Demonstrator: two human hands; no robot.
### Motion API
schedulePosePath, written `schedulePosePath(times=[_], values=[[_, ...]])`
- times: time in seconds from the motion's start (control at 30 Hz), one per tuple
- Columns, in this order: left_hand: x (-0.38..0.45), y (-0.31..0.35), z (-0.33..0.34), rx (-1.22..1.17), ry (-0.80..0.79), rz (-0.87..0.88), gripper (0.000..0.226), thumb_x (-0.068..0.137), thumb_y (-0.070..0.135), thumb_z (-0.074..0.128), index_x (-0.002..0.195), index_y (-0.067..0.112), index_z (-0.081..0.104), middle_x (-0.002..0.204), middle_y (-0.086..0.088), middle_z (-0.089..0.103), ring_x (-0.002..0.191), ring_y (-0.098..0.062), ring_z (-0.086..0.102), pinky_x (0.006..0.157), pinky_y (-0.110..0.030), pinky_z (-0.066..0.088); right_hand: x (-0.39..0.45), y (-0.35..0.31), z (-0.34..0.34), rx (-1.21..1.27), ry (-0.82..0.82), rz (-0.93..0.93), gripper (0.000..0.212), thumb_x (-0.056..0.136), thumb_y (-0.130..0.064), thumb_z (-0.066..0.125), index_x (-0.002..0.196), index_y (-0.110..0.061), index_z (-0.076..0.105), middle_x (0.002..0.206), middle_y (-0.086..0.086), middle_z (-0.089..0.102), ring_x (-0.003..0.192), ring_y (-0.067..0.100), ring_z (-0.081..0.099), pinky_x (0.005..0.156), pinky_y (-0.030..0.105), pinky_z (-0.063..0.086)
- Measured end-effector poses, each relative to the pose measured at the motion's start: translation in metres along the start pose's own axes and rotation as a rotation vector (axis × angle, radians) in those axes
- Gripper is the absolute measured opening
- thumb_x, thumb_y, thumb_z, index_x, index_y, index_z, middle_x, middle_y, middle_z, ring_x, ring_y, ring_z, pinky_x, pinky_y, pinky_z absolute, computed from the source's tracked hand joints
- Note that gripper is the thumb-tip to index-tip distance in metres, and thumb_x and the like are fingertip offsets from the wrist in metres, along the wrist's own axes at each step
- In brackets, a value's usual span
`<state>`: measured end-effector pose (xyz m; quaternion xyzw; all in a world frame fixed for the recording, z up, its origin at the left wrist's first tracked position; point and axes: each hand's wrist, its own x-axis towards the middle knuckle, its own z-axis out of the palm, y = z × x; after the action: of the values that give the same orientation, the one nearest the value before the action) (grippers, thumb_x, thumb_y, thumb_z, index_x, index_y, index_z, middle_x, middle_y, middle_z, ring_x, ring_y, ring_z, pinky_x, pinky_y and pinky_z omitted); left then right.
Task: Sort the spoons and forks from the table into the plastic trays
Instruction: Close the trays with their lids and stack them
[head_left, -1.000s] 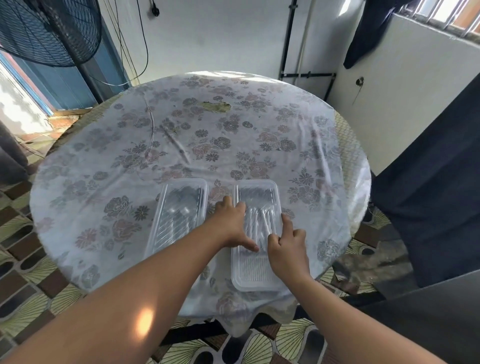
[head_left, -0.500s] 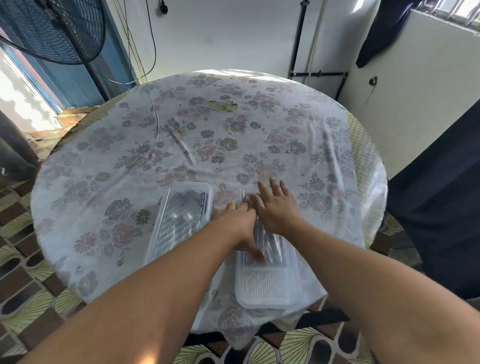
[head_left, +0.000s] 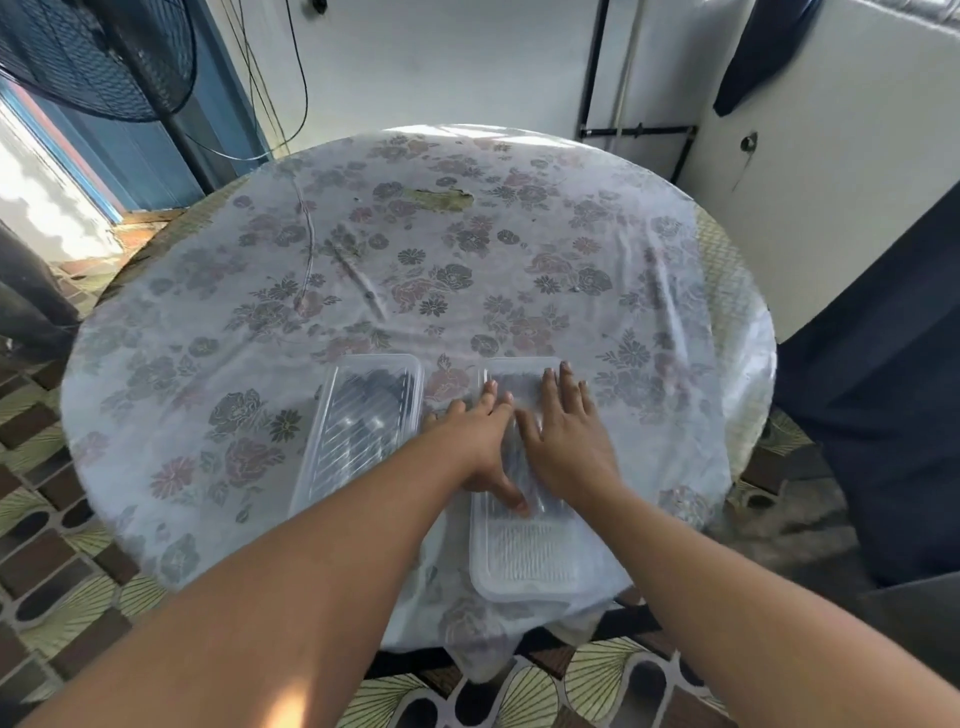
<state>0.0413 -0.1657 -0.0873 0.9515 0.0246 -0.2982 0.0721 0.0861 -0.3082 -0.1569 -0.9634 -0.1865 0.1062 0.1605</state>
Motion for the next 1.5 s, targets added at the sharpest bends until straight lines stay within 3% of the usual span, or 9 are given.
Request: schedulePosePath(times=[0.1, 0.4, 0.57, 0.67, 0.9, 1.23, 1.3, 1.4, 1.5], values=[[-0.001, 0.0, 0.002, -0.032, 0.005, -0.005, 0.14, 0.069, 0.065, 0.083, 0.161, 0.031, -0.016, 0.167, 0.008, -0.028, 0.158, -0.032, -0.005, 0.123, -0.058, 0.011, -0.056, -0.003, 0.0, 0.076, -0.013, 0.047, 0.088, 0.103, -0.067, 0.021, 0.162, -0.013, -0.016, 0.166, 0.001, -0.028, 0.156, 0.017, -0.022, 0.125, 0.032, -0.013], [-0.001, -0.006, 0.014, -0.189, 0.05, 0.016, 0.136, 0.071, 0.062, 0.084, 0.162, 0.033, -0.013, 0.166, 0.012, -0.029, 0.157, -0.035, -0.01, 0.125, -0.056, 0.013, -0.093, 0.001, 0.017, 0.104, 0.008, 0.08, 0.081, 0.104, -0.063, 0.016, 0.163, -0.017, -0.014, 0.169, 0.001, -0.026, 0.157, 0.016, -0.019, 0.127, 0.033, -0.006], [-0.018, -0.011, 0.03, -0.355, 0.192, -0.022, 0.136, 0.064, 0.061, 0.09, 0.165, 0.023, 0.007, 0.171, -0.009, 0.013, 0.155, -0.031, 0.021, 0.121, -0.046, 0.03, -0.099, 0.0, 0.019, 0.064, 0.043, 0.082, 0.076, 0.104, -0.062, 0.009, 0.165, -0.021, -0.01, 0.171, 0.002, -0.021, 0.158, 0.021, -0.019, 0.129, 0.046, 0.004], [-0.027, -0.018, 0.045, -0.499, 0.189, -0.015, 0.13, 0.069, 0.064, 0.085, 0.165, 0.025, 0.006, 0.166, -0.008, 0.031, 0.147, -0.029, 0.039, 0.113, -0.042, 0.041, -0.131, -0.016, 0.023, 0.001, 0.024, -0.005, 0.074, 0.101, -0.062, 0.013, 0.163, -0.033, -0.015, 0.169, 0.0, -0.027, 0.154, 0.024, -0.031, 0.128, 0.052, -0.002], [-0.031, -0.022, 0.045, -0.754, 0.056, -0.029, 0.121, 0.081, 0.043, 0.085, 0.163, 0.036, -0.003, 0.166, -0.016, 0.025, 0.138, -0.035, 0.048, 0.096, -0.044, 0.058, -0.143, -0.025, 0.02, -0.172, -0.081, -0.053, 0.104, 0.076, -0.101, 0.006, 0.156, -0.043, -0.028, 0.163, 0.001, -0.041, 0.144, 0.034, -0.046, 0.126, 0.059, -0.001], [-0.034, -0.023, 0.052, -0.877, 0.055, -0.051, 0.12, 0.08, 0.034, 0.086, 0.162, 0.039, -0.001, 0.166, -0.018, 0.024, 0.145, -0.035, 0.04, 0.108, -0.049, 0.049, -0.143, -0.029, 0.022, -0.154, -0.112, -0.023, 0.101, 0.077, -0.098, 0.014, 0.155, -0.047, -0.028, 0.159, 0.0, -0.047, 0.14, 0.033, -0.051, 0.125, 0.061, -0.003], [-0.031, -0.025, 0.05, -0.891, 0.034, -0.071, 0.11, 0.087, 0.033, 0.081, 0.161, 0.043, 0.0, 0.159, -0.018, 0.038, 0.131, -0.033, 0.055, 0.1, -0.046, 0.056, -0.143, -0.028, 0.021, -0.147, -0.117, -0.018, 0.102, 0.076, -0.099, 0.015, 0.155, -0.048, -0.027, 0.16, -0.001, -0.045, 0.14, 0.032, -0.051, 0.125, 0.061, -0.003], [-0.03, -0.023, 0.051, -1.045, 0.079, -0.144, 0.071, 0.104, 0.022, 0.059, 0.16, 0.043, 0.021, 0.119, -0.011, 0.065, 0.09, -0.023, 0.07, 0.081, -0.044, 0.064, -0.143, -0.027, 0.02, -0.127, -0.106, -0.013, 0.104, 0.074, -0.101, 0.017, 0.155, -0.051, -0.024, 0.163, -0.003, -0.04, 0.142, 0.031, -0.049, 0.126, 0.06, -0.001], [-0.026, -0.023, 0.052, -1.142, 0.137, -0.188, 0.059, 0.105, 0.015, 0.056, 0.155, 0.039, 0.037, 0.133, -0.01, 0.062, 0.095, -0.026, 0.073, 0.077, -0.047, 0.065, -0.141, -0.026, 0.02, -0.145, -0.107, -0.02, 0.105, 0.072, -0.103, 0.015, 0.156, -0.051, -0.021, 0.167, -0.001, -0.033, 0.144, 0.033, -0.047, 0.126, 0.06, -0.001]])
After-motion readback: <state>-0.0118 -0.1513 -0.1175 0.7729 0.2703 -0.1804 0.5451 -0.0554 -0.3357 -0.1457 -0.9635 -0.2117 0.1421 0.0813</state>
